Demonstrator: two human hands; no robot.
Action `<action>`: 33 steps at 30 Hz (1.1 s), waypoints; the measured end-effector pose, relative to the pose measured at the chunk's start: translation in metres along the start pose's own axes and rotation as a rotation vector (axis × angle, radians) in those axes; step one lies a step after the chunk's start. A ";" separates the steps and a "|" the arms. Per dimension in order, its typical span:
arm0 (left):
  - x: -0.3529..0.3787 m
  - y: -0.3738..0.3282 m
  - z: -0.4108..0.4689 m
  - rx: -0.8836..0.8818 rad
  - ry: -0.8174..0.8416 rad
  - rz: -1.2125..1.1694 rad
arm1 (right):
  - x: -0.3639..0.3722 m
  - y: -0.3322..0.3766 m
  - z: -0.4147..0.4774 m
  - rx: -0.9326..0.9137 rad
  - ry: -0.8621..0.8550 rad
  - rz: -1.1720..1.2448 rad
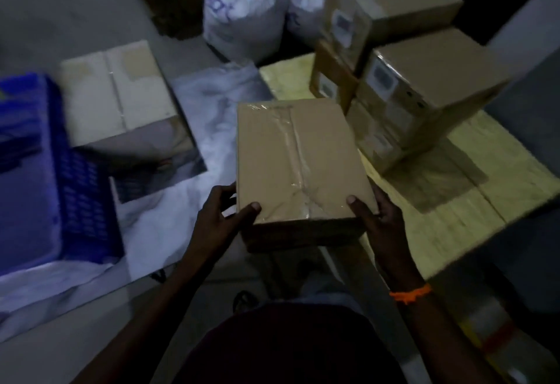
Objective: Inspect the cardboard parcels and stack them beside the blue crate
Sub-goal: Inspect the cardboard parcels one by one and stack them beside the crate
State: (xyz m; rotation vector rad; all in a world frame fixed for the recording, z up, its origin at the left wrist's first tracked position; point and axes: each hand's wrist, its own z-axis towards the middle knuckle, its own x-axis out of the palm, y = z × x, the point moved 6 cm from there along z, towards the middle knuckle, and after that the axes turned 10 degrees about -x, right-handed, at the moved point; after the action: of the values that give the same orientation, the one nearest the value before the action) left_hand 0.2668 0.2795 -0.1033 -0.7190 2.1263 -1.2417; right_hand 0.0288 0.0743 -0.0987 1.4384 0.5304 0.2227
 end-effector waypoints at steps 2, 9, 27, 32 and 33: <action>-0.022 0.011 0.014 -0.005 -0.077 -0.015 | 0.038 -0.003 0.026 -0.027 0.151 0.005; -0.036 0.051 0.048 -0.088 -0.270 -0.032 | 0.115 -0.043 0.103 -0.049 0.515 -0.094; -0.003 0.033 0.096 -0.273 -0.543 -0.043 | 0.129 -0.060 0.250 -0.069 0.694 -0.140; -0.033 0.011 0.138 -0.245 -0.567 0.009 | 0.174 -0.050 0.289 -0.051 0.625 -0.122; -0.039 0.003 0.152 -0.226 -0.568 0.035 | 0.184 -0.049 0.296 -0.041 0.631 -0.139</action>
State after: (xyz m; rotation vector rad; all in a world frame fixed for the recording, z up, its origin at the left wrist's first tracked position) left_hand 0.3998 0.2186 -0.1600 -0.9892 1.7987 -0.6715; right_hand 0.3199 -0.1087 -0.1732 1.2714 1.1267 0.5805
